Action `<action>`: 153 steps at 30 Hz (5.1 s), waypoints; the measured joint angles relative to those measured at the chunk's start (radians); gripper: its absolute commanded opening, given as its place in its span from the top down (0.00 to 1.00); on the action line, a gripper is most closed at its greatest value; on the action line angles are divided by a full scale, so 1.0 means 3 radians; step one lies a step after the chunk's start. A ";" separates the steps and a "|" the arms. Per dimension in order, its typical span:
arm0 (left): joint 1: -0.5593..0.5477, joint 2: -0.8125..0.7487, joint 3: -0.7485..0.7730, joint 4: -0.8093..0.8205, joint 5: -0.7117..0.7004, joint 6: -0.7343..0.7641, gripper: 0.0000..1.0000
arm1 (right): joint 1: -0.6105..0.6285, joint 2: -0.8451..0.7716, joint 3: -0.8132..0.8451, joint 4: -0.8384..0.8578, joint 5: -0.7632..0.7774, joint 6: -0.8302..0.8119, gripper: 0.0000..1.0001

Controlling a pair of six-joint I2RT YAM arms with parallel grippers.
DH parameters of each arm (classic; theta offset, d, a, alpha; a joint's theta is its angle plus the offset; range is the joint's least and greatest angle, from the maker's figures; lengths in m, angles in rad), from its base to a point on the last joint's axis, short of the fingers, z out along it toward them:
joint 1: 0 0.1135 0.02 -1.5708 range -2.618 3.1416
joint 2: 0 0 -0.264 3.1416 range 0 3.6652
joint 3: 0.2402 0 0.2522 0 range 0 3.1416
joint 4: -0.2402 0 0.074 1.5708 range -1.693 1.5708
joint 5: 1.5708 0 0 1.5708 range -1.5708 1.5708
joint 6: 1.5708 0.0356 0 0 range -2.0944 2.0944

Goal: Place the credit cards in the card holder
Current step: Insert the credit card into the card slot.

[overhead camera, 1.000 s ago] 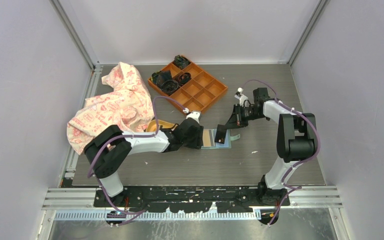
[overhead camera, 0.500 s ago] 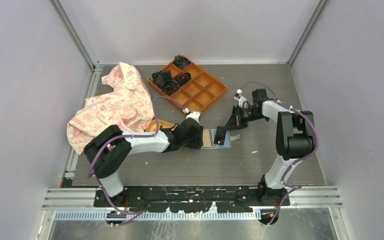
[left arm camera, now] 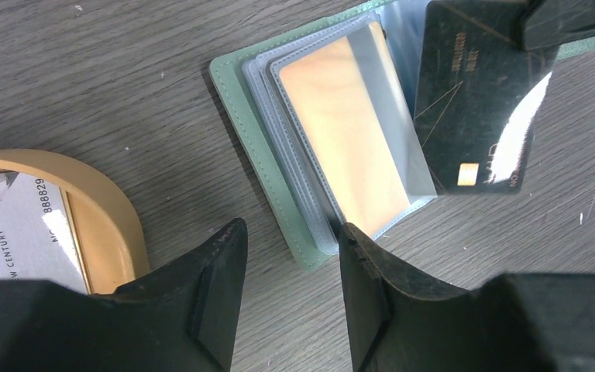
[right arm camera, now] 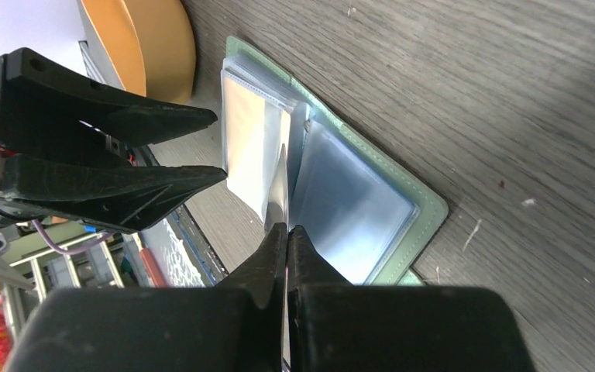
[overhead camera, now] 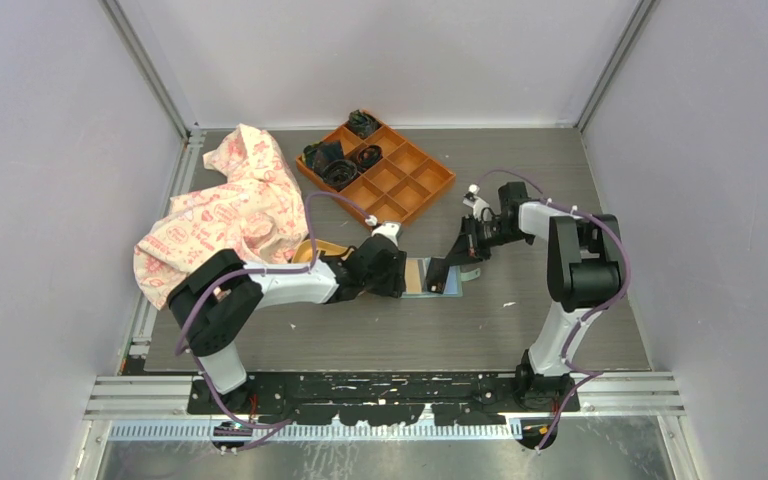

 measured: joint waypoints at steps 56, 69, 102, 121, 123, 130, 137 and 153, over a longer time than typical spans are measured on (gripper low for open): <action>0.0141 -0.0197 0.0525 -0.0529 0.0290 0.0188 0.60 | 0.0463 0.0805 0.0515 0.0123 -0.0245 0.0589 0.97; -0.0407 0.0732 0.1523 -0.0772 0.0120 0.0153 0.70 | 0.0464 0.0805 0.0515 0.0126 -0.0248 0.0589 0.97; -0.0156 0.0853 0.1534 -0.1019 -0.0237 0.0301 0.64 | 0.0296 0.0548 0.0575 -0.0150 -0.0103 0.0202 0.67; 0.0509 0.0017 0.0743 -0.0764 0.0158 0.0774 0.75 | 0.0750 0.0273 0.0519 -0.0242 0.0607 -0.0099 0.99; 0.0581 0.0078 0.0776 -0.0799 0.0172 0.0802 0.76 | 0.0813 0.0324 0.0519 -0.0229 0.0697 -0.0051 0.99; 0.0670 0.0518 0.1021 -0.0979 0.0228 0.0891 0.76 | 0.0933 0.0394 0.0518 -0.0164 0.0881 0.0116 0.99; 0.0680 0.0706 0.1160 -0.1036 0.0359 0.0913 0.76 | 0.0989 0.0394 0.0518 -0.0003 0.0914 0.0315 0.99; 0.0782 0.0518 0.0745 -0.0586 0.1007 0.0538 0.70 | 0.0514 -0.0206 0.0519 -0.0460 0.0604 -0.0365 0.94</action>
